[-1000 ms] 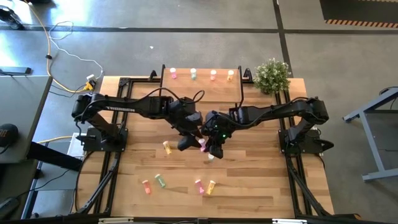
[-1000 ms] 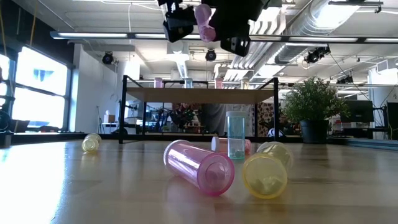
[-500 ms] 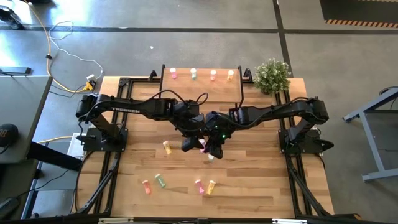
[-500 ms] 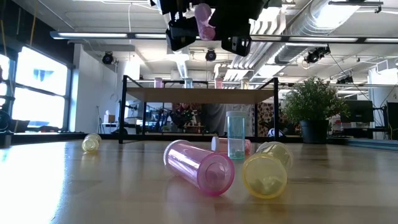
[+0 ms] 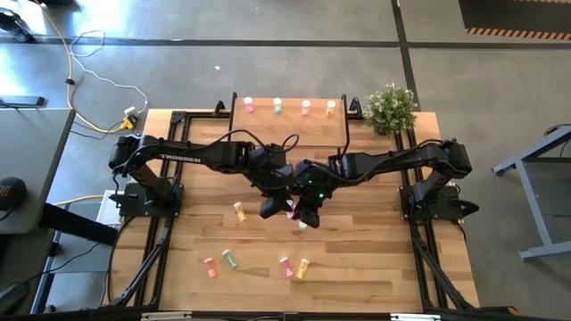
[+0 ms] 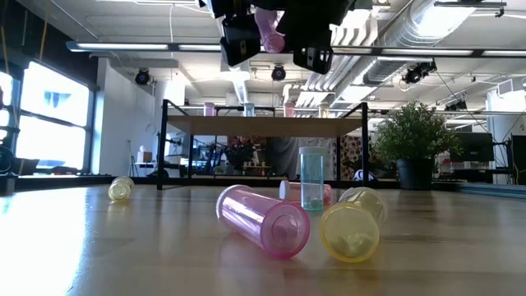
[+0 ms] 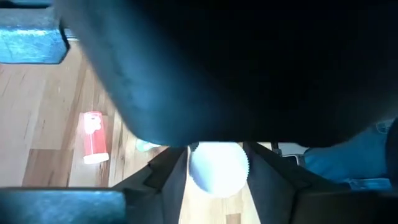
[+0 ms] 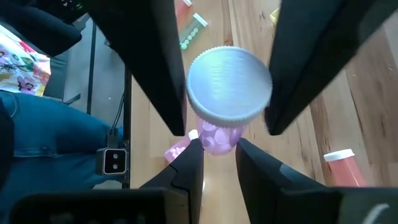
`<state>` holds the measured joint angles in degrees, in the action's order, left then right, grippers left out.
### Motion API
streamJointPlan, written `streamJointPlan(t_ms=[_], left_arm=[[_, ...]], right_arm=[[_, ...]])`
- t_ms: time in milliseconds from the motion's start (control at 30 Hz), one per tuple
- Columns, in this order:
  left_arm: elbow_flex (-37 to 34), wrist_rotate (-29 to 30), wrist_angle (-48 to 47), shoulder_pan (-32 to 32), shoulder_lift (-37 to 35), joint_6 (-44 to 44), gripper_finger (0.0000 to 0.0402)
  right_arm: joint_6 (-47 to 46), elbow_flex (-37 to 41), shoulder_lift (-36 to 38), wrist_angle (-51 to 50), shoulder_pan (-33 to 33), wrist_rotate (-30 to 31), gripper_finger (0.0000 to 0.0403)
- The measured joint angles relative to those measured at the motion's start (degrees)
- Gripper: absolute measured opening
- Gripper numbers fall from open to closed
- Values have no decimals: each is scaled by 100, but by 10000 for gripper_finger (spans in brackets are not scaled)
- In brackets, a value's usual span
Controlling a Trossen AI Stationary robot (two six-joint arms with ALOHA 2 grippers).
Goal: Pick and place medicine bottles onto shelf by color
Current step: Put the top pink pill bottle on the shelf aligned with the other pink pill bottle
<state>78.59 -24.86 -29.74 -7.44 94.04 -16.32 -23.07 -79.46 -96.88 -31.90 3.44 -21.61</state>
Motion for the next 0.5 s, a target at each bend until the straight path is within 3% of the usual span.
streamJointPlan(t_ms=[233,500], left_arm=[[0,20,0,81,-2,135,115],[0,16,0,81,-4,151,112]], right_arm=[[12,0,0,0,4,16,79],[7,0,0,1,2,41,79]])
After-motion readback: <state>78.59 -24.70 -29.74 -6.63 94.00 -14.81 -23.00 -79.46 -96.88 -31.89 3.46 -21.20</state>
